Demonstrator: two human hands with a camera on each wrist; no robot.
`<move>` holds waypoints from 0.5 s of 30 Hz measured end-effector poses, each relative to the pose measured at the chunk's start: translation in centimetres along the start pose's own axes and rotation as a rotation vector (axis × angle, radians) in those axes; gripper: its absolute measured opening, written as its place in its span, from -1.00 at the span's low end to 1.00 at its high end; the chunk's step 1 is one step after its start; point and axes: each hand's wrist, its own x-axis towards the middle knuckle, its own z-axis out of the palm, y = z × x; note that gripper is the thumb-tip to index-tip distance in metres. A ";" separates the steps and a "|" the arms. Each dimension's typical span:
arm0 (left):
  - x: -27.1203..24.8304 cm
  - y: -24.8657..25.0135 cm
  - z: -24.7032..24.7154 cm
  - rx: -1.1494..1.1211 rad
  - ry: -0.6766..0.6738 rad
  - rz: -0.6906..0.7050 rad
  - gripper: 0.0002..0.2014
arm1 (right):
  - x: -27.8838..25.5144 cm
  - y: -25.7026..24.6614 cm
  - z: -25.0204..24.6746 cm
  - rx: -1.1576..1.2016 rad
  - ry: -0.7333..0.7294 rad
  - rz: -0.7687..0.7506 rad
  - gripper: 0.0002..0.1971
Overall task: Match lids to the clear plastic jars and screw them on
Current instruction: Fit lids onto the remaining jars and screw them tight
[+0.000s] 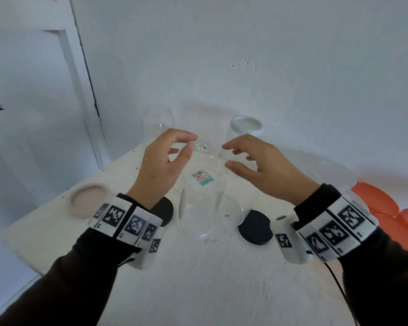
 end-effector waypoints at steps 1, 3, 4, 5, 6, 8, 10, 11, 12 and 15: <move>-0.2 -0.7 -0.8 0.032 0.001 -0.031 -0.84 | -0.3 -0.6 0.4 -0.004 -0.008 -0.032 -0.61; -0.8 -2.5 -2.3 0.124 -0.033 -0.113 -0.87 | -0.6 -1.4 1.6 -0.027 -0.048 -0.093 -0.56; -1.1 -3.7 -2.8 0.193 -0.093 -0.159 -0.89 | -0.7 -1.7 2.3 -0.041 -0.088 -0.104 -0.51; -1.6 -4.9 -3.2 0.277 -0.189 -0.200 -0.90 | -0.8 -1.9 3.0 -0.062 -0.139 -0.100 -0.45; -2.2 -6.1 -3.5 0.366 -0.317 -0.234 -0.89 | -0.8 -2.0 3.7 -0.095 -0.190 -0.090 -0.39; -3.3 -7.9 -3.8 0.514 -0.611 -0.293 -0.71 | -0.9 -2.2 4.9 -0.190 -0.262 -0.076 -0.32; -4.1 -8.6 -3.8 0.595 -0.886 -0.343 -0.46 | -1.0 -2.5 5.8 -0.279 -0.274 -0.067 -0.26; -4.3 -8.6 -3.7 0.623 -0.982 -0.357 -0.36 | -1.1 -2.6 6.1 -0.316 -0.262 -0.061 -0.22; -4.5 -8.6 -3.6 0.640 -1.041 -0.361 -0.28 | -1.2 -2.8 6.2 -0.348 -0.249 -0.055 -0.19; -4.5 -8.8 -3.6 0.678 -1.105 -0.330 -0.14 | -1.4 -3.5 5.8 -0.428 -0.235 -0.056 -0.14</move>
